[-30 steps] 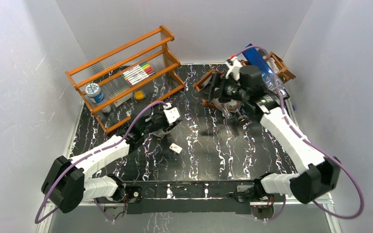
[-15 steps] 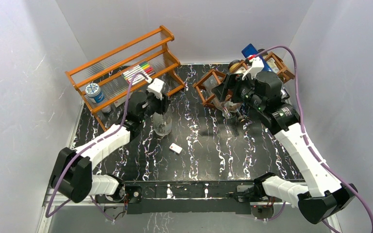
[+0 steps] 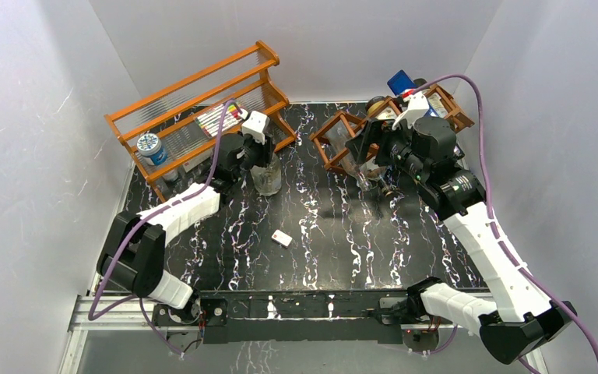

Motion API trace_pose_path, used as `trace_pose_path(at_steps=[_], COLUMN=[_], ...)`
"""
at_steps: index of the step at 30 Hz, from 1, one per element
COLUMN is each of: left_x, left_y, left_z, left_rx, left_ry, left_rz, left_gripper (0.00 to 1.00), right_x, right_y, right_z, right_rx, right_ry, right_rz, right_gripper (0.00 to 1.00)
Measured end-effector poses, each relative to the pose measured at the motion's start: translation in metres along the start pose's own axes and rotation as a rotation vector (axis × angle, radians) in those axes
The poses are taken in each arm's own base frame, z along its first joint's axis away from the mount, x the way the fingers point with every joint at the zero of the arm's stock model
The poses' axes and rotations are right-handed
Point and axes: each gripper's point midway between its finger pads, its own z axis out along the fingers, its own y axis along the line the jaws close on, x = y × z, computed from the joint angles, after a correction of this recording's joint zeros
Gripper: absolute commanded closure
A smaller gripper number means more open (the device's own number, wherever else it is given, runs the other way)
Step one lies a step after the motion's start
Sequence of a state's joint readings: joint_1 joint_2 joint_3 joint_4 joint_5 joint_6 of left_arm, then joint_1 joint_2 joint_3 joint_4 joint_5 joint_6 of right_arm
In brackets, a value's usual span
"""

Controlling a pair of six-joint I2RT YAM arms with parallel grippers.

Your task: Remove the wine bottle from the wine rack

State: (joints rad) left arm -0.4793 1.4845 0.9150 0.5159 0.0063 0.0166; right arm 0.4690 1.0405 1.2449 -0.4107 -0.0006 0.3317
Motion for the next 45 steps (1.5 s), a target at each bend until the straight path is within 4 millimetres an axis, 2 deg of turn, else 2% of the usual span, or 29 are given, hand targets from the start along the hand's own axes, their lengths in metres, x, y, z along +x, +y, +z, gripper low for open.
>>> trace_pose_path(at_steps=[3, 5, 10, 12, 17, 21, 24, 25, 27, 28, 30, 32, 34, 35, 39, 45], left_x=[0.001, 0.001, -0.003, -0.01, -0.024, -0.034, -0.039, -0.047, -0.087, -0.099, -0.134, -0.147, -0.152, -0.153, -0.152, -0.144], left_y=[0.001, 0.003, 0.006, 0.008, 0.005, 0.005, 0.004, 0.001, -0.004, -0.006, -0.011, -0.013, -0.013, -0.013, -0.015, -0.02], left_z=[0.0, 0.0, 0.0, 0.0, -0.006, -0.013, -0.018, -0.028, -0.054, -0.061, -0.082, -0.093, -0.098, -0.098, -0.098, -0.096], left_rx=[-0.001, -0.003, -0.006, -0.008, 0.011, 0.014, 0.017, 0.032, 0.06, 0.066, 0.089, 0.098, 0.101, 0.101, 0.103, 0.113], left_ry=[-0.003, -0.005, -0.032, -0.06, -0.104, -0.132, -0.132, -0.143, -0.236, -0.263, -0.339, -0.379, -0.398, -0.4, -0.399, -0.381], left_rz=[0.022, 0.031, 0.05, 0.053, 0.061, 0.068, 0.07, 0.071, 0.063, 0.054, 0.019, -0.007, -0.015, -0.015, -0.008, -0.001], left_gripper=[0.68, 0.63, 0.58, 0.41, 0.33, 0.04, 0.02, 0.02, 0.02, 0.02, 0.02, 0.02, 0.02, 0.02, 0.02, 0.02], right_x=[0.0, 0.001, 0.002, 0.004, 0.009, 0.011, 0.004, 0.002, 0.009, 0.012, 0.025, 0.032, 0.024, 0.022, -0.001, -0.02], right_y=[-0.001, -0.001, -0.002, -0.002, -0.004, -0.003, -0.001, 0.0, -0.002, -0.003, -0.015, -0.032, -0.05, -0.053, -0.087, -0.163], right_z=[0.0, 0.0, 0.0, 0.0, -0.002, -0.002, 0.0, -0.001, -0.003, -0.004, -0.006, -0.01, -0.013, -0.013, -0.009, 0.002], right_rx=[0.006, 0.006, 0.008, 0.01, 0.014, 0.014, 0.01, 0.009, 0.015, 0.021, 0.075, 0.158, 0.257, 0.274, 0.426, 0.559], right_ry=[0.001, 0.002, 0.01, 0.016, 0.038, 0.054, 0.049, 0.047, 0.077, 0.091, 0.131, 0.143, 0.117, 0.112, 0.054, 0.058], right_rz=[-0.003, -0.003, -0.005, -0.006, -0.011, -0.01, -0.011, -0.011, -0.012, -0.013, -0.018, -0.045, -0.084, -0.09, -0.114, 0.01], right_gripper=[0.02, 0.02, 0.02, 0.02, 0.02, 0.02, 0.02, 0.02, 0.02, 0.02, 0.02, 0.02, 0.02, 0.02, 0.02, 0.02])
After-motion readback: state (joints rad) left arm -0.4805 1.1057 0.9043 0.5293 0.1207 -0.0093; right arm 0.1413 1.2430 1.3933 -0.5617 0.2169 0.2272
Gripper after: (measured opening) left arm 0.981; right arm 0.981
